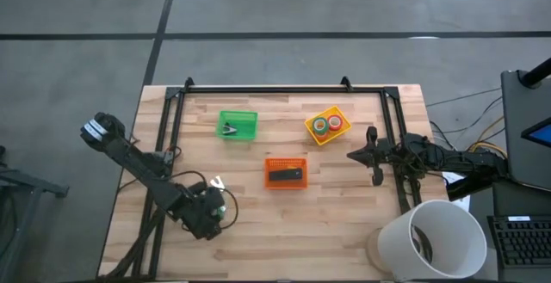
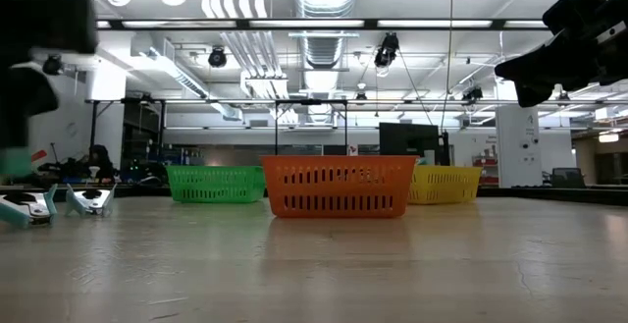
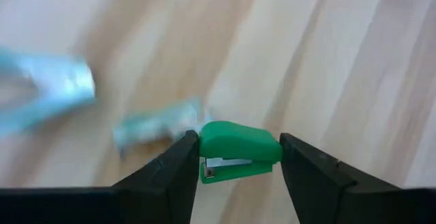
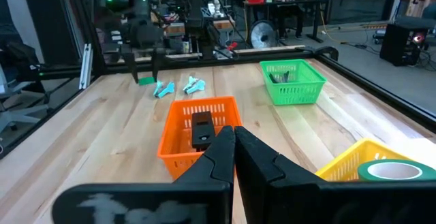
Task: Pick and place Stapler, Stapler remover, tape
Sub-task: Put the small green stapler into the orange bin
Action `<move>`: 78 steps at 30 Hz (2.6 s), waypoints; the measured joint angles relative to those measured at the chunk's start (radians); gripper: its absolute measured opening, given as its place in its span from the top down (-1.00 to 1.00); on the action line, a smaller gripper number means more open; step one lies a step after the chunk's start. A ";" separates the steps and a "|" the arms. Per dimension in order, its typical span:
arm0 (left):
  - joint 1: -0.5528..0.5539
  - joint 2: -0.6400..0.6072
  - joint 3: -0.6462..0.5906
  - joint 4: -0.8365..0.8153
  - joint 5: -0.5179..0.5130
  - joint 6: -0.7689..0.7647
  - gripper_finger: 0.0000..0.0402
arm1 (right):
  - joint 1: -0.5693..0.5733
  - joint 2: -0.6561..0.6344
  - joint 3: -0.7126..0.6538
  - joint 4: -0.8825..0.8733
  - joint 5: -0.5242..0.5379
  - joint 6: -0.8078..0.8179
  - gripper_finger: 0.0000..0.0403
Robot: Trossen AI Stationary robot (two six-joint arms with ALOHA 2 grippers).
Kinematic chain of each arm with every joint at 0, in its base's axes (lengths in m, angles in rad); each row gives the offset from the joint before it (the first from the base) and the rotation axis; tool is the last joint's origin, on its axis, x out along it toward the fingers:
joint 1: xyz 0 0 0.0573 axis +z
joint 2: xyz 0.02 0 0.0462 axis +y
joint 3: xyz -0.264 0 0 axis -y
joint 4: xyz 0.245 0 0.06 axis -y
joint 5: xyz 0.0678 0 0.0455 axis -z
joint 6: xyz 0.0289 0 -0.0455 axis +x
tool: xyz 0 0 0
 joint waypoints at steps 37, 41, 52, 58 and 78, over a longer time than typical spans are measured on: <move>0.289 0.264 0.050 1.027 -0.534 0.661 0.05 | 0.000 0.000 0.000 0.000 0.000 0.000 0.96; 0.303 0.323 0.075 1.022 -0.529 0.688 0.05 | 0.000 0.000 0.000 0.000 0.000 0.000 0.96; 0.337 0.464 0.140 1.020 -0.493 0.714 0.05 | 0.000 0.000 0.000 0.000 0.000 0.000 0.96; 0.346 0.459 0.153 0.997 -0.494 0.740 0.05 | 0.000 0.000 0.000 0.000 0.000 0.000 0.96; 0.359 0.458 0.152 0.879 -0.502 0.683 -0.06 | 0.000 0.000 0.000 0.000 0.000 0.000 0.96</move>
